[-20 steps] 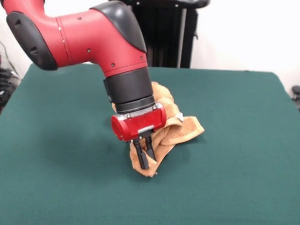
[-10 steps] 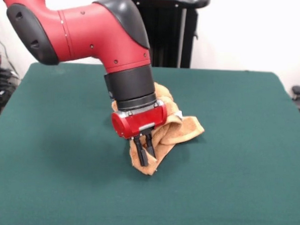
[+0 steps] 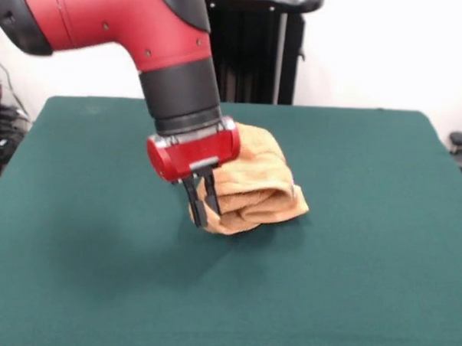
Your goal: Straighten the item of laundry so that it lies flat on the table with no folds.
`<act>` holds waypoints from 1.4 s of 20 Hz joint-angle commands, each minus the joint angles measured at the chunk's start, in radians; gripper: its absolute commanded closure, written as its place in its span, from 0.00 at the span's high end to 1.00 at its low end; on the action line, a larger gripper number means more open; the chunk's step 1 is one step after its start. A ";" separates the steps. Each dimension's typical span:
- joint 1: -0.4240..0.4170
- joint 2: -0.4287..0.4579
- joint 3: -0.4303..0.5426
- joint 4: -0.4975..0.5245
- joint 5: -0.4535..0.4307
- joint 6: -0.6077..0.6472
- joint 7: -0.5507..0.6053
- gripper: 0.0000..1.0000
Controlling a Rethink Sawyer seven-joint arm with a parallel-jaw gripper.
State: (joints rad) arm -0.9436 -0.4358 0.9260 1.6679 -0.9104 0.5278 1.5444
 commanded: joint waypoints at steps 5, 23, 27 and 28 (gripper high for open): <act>0.031 -0.109 0.101 0.072 0.146 0.197 -0.240 0.00; 0.021 -0.211 0.158 0.079 0.259 0.306 -0.227 0.00; 0.027 -0.210 0.150 0.096 0.244 0.285 -0.208 0.00; 0.029 -0.206 0.148 0.091 0.242 0.288 -0.213 0.00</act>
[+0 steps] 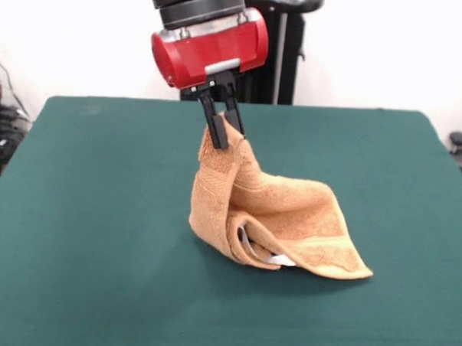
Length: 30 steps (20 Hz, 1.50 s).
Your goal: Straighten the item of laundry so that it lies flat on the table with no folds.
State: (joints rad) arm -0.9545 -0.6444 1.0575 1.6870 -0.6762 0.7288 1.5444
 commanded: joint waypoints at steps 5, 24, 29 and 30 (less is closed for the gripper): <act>-0.022 0.041 0.048 0.098 0.028 0.096 -0.280 0.00; -0.221 0.091 0.099 0.249 0.032 -0.250 -0.017 0.00; -0.230 0.096 0.064 0.275 -0.011 -0.358 0.014 0.00; -0.234 0.100 0.061 0.277 -0.010 -0.362 0.012 0.00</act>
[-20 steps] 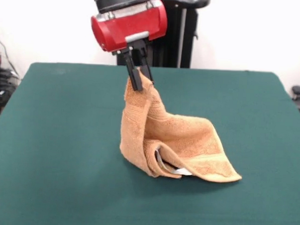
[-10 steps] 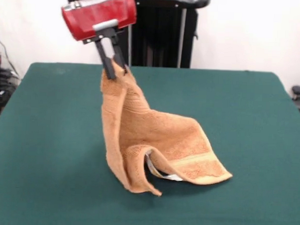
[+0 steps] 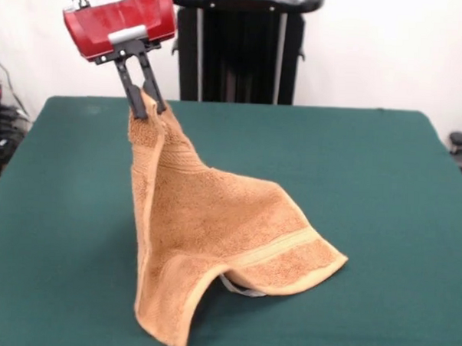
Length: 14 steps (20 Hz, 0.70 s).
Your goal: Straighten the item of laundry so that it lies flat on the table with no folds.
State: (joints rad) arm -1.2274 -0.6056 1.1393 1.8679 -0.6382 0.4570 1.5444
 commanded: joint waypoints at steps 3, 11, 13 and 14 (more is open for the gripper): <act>0.017 0.085 -0.025 0.102 -0.056 -0.106 -0.011 0.00; -0.015 0.168 -0.069 0.086 -0.103 -0.154 -0.038 0.00; -0.027 0.203 -0.073 0.076 -0.112 -0.153 -0.051 0.00; -0.033 0.216 -0.073 0.073 -0.115 -0.151 -0.057 0.00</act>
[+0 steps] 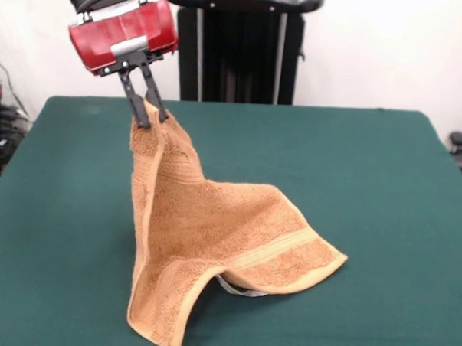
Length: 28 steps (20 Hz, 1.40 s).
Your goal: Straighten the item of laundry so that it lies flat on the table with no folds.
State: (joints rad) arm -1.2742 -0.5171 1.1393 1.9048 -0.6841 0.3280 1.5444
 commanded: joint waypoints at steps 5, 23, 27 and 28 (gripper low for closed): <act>-0.032 0.205 -0.052 0.017 -0.063 0.023 -0.103 0.00; -0.163 0.369 -0.051 -0.043 -0.084 0.147 -0.247 0.00; -0.194 0.436 -0.059 -0.078 -0.085 0.184 -0.311 0.00; -0.202 0.447 -0.057 -0.082 -0.083 0.193 -0.321 0.00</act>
State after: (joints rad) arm -1.5032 -0.1566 1.1388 1.9008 -0.7331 0.3411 1.5444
